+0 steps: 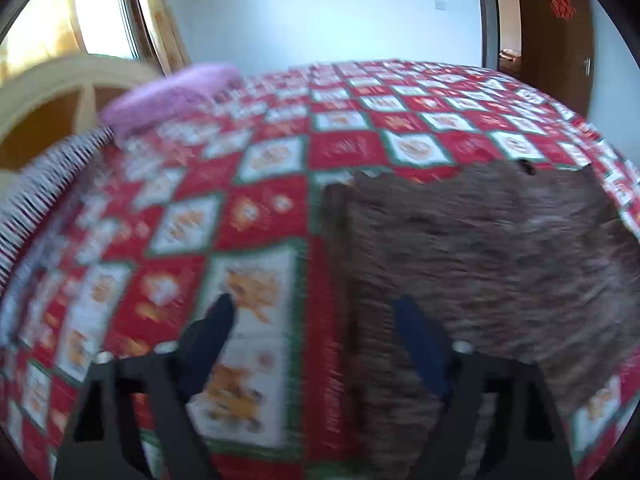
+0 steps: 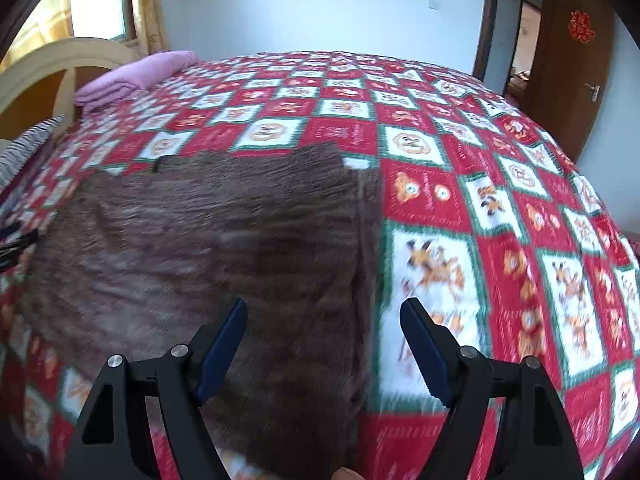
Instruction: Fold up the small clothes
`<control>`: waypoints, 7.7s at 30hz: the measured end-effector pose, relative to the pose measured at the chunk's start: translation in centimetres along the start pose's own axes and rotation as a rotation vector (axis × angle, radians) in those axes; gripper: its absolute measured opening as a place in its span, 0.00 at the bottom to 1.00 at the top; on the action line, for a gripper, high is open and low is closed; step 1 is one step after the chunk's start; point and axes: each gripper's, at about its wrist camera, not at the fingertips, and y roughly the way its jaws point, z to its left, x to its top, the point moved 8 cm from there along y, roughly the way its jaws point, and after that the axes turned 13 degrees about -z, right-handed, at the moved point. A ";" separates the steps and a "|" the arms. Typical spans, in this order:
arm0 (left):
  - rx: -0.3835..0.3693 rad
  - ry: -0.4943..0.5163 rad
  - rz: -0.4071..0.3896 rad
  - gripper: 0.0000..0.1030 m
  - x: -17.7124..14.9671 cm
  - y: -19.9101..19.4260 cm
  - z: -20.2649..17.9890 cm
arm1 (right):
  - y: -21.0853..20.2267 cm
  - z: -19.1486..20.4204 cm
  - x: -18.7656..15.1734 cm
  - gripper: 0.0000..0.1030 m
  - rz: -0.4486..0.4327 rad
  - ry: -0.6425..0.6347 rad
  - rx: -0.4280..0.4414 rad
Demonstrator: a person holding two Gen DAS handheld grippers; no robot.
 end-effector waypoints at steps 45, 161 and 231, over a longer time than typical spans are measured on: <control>-0.203 -0.090 0.026 0.12 -5.7 -4.5 -2.4 | -3.7 -2.4 -6.2 0.09 0.027 0.217 0.101; -0.061 -0.063 0.057 0.99 2.0 7.9 0.5 | -0.7 36.8 -5.0 0.81 -0.226 -0.742 0.254; -0.611 -0.095 -0.024 0.10 15.3 0.7 -24.3 | -7.4 8.8 0.5 0.06 -0.203 0.058 0.263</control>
